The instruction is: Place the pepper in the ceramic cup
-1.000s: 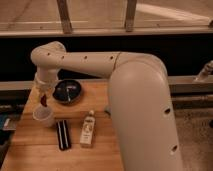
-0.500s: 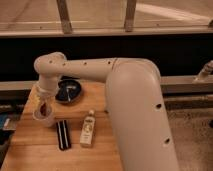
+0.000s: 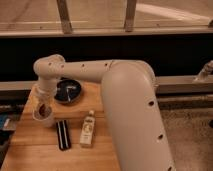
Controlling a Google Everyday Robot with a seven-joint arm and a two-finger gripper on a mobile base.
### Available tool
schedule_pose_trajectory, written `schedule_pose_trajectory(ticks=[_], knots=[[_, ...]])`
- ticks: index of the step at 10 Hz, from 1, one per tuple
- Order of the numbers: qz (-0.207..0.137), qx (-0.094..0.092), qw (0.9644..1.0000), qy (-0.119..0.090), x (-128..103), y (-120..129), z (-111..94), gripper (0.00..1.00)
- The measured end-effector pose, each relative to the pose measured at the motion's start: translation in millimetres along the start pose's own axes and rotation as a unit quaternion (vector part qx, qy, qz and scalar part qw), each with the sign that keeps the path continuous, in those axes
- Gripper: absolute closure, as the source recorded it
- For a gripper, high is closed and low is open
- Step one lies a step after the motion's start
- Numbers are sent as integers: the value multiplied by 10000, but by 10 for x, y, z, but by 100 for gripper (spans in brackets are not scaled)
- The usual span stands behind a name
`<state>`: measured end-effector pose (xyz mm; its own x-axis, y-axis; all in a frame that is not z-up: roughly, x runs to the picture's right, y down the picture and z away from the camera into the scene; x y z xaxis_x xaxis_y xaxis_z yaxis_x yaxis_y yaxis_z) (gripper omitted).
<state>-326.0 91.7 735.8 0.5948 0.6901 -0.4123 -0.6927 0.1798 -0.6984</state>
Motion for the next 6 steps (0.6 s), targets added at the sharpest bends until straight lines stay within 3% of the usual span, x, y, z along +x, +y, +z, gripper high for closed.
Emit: schedule_pose_trajectory(ticks=[4, 6], knots=[[-17, -13, 10000, 14, -27, -35, 90, 96], [-33, 24, 10000, 42, -37, -46, 106, 73]])
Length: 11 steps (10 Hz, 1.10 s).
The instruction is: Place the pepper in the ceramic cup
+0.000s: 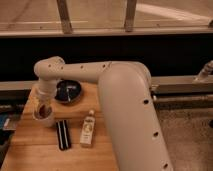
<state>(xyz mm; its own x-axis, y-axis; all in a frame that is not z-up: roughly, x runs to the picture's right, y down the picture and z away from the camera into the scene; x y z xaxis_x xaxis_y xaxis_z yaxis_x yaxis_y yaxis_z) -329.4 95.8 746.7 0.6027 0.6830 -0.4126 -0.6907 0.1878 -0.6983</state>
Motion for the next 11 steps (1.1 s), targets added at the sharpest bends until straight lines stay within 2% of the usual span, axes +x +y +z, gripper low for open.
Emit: schedule_pose_trajectory(ticks=[1, 3, 5, 6, 11], knots=[[-3, 17, 10000, 21, 0, -5, 6, 66], [-47, 82, 9999, 114, 3, 17, 31, 44], [-68, 140, 9997, 172, 9, 31, 33, 26], [-72, 184, 9996, 204, 12, 28, 23, 20], [-100, 312, 9990, 306, 36, 39, 0, 20]])
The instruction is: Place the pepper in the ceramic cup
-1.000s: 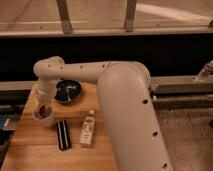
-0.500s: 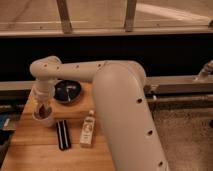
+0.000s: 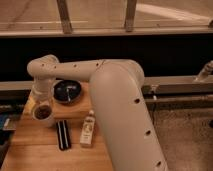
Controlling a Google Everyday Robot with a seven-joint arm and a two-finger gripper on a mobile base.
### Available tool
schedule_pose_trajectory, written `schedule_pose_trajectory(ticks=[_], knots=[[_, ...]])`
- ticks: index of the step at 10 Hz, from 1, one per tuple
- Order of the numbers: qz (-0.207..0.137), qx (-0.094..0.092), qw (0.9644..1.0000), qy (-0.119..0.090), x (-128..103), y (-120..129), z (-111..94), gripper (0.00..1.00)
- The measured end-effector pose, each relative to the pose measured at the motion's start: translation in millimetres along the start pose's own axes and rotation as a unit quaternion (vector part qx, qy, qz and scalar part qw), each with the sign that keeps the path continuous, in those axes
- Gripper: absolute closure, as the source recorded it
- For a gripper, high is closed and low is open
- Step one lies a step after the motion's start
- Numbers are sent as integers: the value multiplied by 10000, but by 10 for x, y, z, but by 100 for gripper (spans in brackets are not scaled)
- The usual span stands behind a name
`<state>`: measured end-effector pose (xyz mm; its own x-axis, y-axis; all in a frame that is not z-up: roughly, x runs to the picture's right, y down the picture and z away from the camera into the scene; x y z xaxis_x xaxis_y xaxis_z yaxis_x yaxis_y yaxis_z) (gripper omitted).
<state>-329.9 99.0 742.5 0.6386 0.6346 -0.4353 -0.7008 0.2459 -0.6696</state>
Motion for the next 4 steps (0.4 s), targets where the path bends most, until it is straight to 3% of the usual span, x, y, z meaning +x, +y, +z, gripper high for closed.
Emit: schedule_pose_trajectory(ticks=[4], knots=[[55, 86, 9999, -10, 14, -35, -36, 20]])
